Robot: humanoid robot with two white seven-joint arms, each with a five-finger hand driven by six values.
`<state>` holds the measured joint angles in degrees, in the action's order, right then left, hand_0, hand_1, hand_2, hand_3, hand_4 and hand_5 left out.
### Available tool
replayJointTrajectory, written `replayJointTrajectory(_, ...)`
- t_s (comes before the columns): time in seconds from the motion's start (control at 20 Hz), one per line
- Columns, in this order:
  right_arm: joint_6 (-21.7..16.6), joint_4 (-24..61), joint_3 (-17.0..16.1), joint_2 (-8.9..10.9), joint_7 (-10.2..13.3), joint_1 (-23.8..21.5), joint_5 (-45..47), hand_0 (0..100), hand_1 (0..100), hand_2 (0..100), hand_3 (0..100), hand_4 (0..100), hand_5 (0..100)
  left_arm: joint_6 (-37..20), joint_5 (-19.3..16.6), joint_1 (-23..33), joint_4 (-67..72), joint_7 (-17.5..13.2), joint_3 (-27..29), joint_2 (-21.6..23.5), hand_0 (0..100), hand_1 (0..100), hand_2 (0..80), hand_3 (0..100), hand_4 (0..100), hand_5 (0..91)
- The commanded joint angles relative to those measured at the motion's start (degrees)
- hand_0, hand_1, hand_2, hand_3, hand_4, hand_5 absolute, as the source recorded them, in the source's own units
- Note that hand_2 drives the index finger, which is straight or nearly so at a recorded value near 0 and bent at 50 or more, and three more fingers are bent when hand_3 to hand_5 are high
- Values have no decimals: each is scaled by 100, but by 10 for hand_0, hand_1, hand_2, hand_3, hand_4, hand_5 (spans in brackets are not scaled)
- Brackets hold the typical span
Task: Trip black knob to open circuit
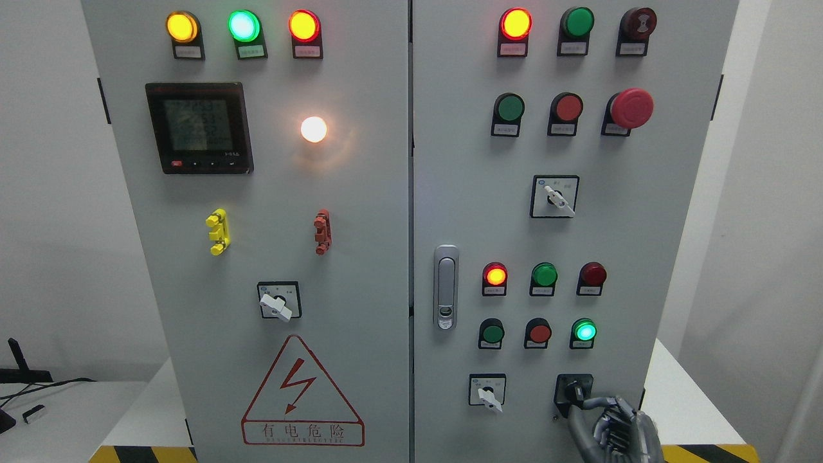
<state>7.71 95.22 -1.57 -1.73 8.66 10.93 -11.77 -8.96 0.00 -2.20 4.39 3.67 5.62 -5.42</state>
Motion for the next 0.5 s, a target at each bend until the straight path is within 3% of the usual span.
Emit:
replayJointTrajectory(0.0, 11, 5, -63, -3, 4, -20, 0, 436, 742, 494, 910, 971, 999, -1, 26, 0, 0, 2, 0, -2, 120, 389, 0, 0, 0, 0)
replayJointTrajectory(0.3, -50, 14, -72, 15, -4, -90, 43, 451, 733, 491, 908, 968, 999, -1, 26, 0, 0, 2, 0, -2, 120, 389, 0, 0, 0, 0)
replayJointTrajectory(0.45, -401, 66, -63, 24, -4, -266, 52, 465, 724, 495, 908, 969, 999, -1, 26, 0, 0, 2, 0, 6, 120, 389, 0, 0, 0, 0)
